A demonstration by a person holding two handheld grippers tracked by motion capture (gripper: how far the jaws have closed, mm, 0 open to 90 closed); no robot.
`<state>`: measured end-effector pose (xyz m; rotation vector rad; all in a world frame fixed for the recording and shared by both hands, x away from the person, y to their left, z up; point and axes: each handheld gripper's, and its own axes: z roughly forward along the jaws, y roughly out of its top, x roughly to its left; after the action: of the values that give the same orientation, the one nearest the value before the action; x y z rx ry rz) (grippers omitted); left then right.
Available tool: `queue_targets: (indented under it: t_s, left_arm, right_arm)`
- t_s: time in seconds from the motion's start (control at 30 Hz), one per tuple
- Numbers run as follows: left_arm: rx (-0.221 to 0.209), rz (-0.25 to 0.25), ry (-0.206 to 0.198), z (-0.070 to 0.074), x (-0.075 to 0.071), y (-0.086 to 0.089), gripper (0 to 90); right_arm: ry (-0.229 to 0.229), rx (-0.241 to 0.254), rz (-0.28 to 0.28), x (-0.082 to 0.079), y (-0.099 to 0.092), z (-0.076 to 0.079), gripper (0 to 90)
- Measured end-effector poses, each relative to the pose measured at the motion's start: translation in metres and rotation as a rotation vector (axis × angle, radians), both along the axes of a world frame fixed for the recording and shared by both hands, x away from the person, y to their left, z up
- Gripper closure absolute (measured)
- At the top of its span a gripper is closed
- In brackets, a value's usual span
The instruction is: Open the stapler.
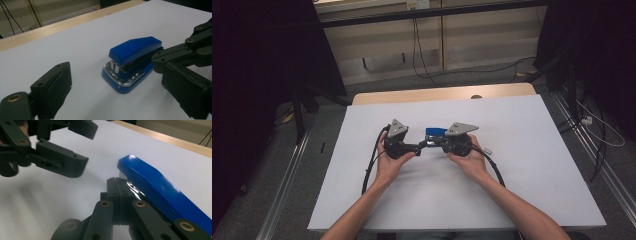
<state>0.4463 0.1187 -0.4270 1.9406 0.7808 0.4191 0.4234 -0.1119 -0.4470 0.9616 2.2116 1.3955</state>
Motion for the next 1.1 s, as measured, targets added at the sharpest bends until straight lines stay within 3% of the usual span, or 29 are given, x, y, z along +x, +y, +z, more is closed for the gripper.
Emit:
queue_targets:
  t_s: [0.1,0.17,0.37,0.43,0.53,0.6,0.7,0.8,0.9,1.07,1.1]
  left_arm:
    - [-0.014,-0.003,0.033,-0.001,0.001,0.0,15.5]
    - [-0.012,-0.003,0.034,0.0,0.0,-0.001,18.5]
    - [0.009,-0.002,0.031,0.002,0.006,-0.001,40.1]
    - [0.023,-0.012,0.036,0.001,0.009,-0.002,51.0]
    - [0.015,-0.016,0.052,-0.001,0.015,-0.003,62.0]
    - [0.012,-0.002,0.066,-0.004,0.017,-0.005,73.6]
    - [0.009,0.039,0.062,-0.005,0.02,-0.005,81.1]
    - [0.015,0.034,0.079,-0.006,0.024,-0.007,90.0]
    - [0.018,0.026,0.094,-0.008,0.027,-0.009,90.0]
    - [0.074,-0.002,0.111,-0.013,0.03,-0.015,90.0]
    - [0.067,0.0,0.116,-0.015,0.031,-0.016,90.0]
  right_arm:
    - [0.013,-0.016,-0.003,0.007,-0.003,-0.003,90.0]
    - [0.016,-0.025,-0.008,0.01,-0.003,-0.003,90.0]
    - [0.029,-0.063,0.005,0.014,0.003,-0.004,90.0]
    - [0.029,-0.069,0.003,0.016,0.005,-0.006,90.0]
    - [0.031,-0.074,0.005,0.018,0.007,-0.007,90.0]
    - [0.03,-0.071,0.01,0.02,0.008,-0.008,90.0]
    - [0.03,-0.086,0.012,0.02,0.009,-0.01,90.0]
    - [0.043,-0.095,0.016,0.022,0.011,-0.011,90.0]
    - [0.046,-0.091,0.017,0.023,0.012,-0.01,90.0]
    - [0.048,-0.108,0.013,0.025,0.013,-0.011,90.0]
    - [0.051,-0.106,0.012,0.025,0.013,-0.011,90.0]
